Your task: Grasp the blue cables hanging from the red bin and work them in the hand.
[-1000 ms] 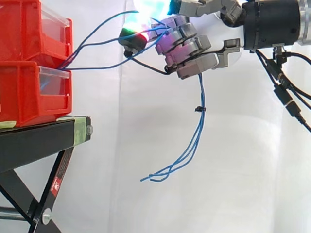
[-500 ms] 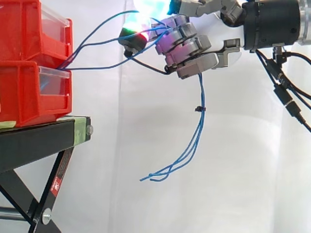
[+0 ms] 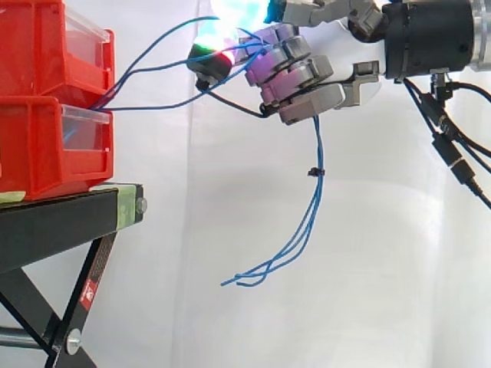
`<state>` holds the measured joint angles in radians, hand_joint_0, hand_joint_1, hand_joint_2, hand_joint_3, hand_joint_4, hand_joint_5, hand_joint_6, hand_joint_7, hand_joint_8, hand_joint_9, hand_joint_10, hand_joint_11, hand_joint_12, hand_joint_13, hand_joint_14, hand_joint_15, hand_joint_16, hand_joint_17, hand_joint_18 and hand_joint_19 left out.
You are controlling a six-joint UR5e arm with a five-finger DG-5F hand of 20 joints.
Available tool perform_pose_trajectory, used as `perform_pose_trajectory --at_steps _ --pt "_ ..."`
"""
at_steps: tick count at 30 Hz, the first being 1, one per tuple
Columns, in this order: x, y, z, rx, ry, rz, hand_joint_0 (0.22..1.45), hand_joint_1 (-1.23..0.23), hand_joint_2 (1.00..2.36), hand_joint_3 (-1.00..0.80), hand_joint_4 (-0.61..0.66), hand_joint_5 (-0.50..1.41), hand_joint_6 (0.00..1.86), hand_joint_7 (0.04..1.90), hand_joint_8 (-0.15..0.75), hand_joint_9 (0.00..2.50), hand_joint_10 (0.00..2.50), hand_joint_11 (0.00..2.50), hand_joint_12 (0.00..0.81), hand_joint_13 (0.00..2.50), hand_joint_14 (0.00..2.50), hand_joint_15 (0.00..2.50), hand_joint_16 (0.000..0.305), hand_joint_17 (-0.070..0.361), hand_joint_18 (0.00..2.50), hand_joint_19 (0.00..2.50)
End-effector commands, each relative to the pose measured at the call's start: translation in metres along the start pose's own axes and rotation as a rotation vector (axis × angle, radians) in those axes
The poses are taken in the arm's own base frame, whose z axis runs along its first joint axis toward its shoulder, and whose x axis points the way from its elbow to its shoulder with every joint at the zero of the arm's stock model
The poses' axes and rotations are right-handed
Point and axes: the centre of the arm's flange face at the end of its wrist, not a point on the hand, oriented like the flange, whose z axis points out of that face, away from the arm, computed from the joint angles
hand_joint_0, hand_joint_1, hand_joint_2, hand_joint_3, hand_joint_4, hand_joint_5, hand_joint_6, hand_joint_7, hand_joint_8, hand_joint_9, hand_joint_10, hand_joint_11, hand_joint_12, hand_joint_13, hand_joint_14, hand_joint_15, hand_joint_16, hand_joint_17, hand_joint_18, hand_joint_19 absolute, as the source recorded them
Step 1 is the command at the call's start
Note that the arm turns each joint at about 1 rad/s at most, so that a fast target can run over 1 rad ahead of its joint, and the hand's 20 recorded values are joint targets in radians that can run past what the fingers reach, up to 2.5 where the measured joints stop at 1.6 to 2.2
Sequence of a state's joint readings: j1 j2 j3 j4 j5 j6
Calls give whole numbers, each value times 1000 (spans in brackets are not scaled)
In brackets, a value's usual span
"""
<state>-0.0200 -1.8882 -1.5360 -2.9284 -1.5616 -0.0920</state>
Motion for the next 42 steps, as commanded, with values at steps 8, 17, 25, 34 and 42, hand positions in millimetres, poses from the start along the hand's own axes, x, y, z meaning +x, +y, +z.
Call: perform_pose_trajectory --at_steps 8,17,25,34,42 --pt "0 0 -1 0 0 0 899 -656 1020 -408 126 316 859 1269 313 686 2500 2500 415 977 2500 1462 51 114 1399 1549" --pt "0 -1 0 1 0 0 900 -655 1020 -415 126 315 862 1266 311 686 2500 2489 406 977 2500 1439 51 114 1400 1561" --pt "0 1 0 -2 0 0 899 -650 1019 -435 134 309 864 1266 324 688 2500 2500 413 975 2500 1461 51 115 1396 1553" --pt "0 0 0 0 0 0 898 -644 1019 -446 134 301 868 1254 323 683 2500 2498 415 978 2486 1454 51 114 1389 1546" --pt "0 -1 0 1 0 0 897 -645 1019 -444 135 302 861 1259 317 683 2500 2474 412 981 2484 1449 50 113 1390 1549"
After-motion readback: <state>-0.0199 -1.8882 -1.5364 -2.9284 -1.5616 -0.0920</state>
